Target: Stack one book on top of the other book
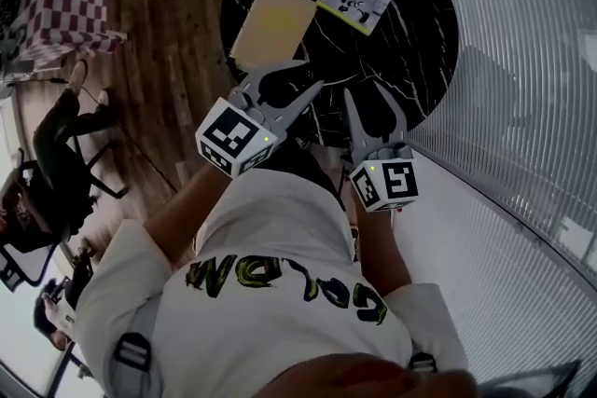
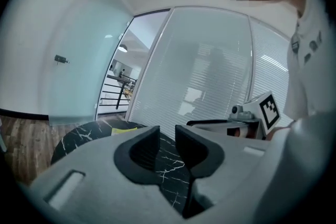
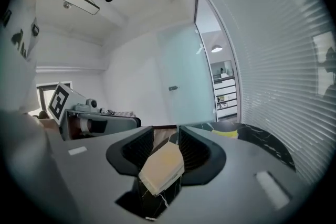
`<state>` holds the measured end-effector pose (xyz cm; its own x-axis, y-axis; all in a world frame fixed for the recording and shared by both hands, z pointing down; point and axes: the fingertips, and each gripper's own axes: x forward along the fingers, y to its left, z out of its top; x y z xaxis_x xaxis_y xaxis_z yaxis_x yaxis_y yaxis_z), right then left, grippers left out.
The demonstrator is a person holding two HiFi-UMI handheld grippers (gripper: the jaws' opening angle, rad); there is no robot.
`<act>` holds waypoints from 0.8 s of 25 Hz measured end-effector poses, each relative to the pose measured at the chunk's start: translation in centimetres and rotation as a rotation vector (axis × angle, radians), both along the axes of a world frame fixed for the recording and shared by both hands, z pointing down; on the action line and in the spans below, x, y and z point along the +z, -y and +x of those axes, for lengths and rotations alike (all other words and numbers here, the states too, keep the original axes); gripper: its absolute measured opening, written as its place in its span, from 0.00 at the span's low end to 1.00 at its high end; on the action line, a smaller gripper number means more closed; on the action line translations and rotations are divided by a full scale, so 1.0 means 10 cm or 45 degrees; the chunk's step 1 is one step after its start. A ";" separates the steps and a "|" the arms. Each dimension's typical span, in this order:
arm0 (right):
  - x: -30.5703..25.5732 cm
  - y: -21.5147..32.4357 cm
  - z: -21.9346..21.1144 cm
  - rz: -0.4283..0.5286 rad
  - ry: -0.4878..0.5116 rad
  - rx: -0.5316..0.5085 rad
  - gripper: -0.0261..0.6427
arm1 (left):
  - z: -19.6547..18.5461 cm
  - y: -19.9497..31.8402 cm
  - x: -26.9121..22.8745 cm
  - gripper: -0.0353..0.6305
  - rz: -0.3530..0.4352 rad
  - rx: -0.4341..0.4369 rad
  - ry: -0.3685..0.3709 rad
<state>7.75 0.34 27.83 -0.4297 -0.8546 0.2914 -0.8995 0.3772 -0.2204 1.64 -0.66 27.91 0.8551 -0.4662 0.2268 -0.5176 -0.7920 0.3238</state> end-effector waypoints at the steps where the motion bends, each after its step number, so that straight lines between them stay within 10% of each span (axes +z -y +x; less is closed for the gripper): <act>1: -0.08 -0.04 0.02 0.022 -0.004 0.002 0.26 | 0.04 -0.04 -0.08 0.19 0.018 0.006 -0.016; 20: -1.19 -0.74 0.02 0.278 -0.004 0.008 0.08 | 0.29 -0.77 -1.17 0.06 0.195 0.107 -0.239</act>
<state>7.97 7.76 15.88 -0.4236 -0.9002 0.1007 -0.9026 0.4100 -0.1313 4.54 7.09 16.20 0.9127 -0.4085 -0.0075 -0.3902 -0.8769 0.2806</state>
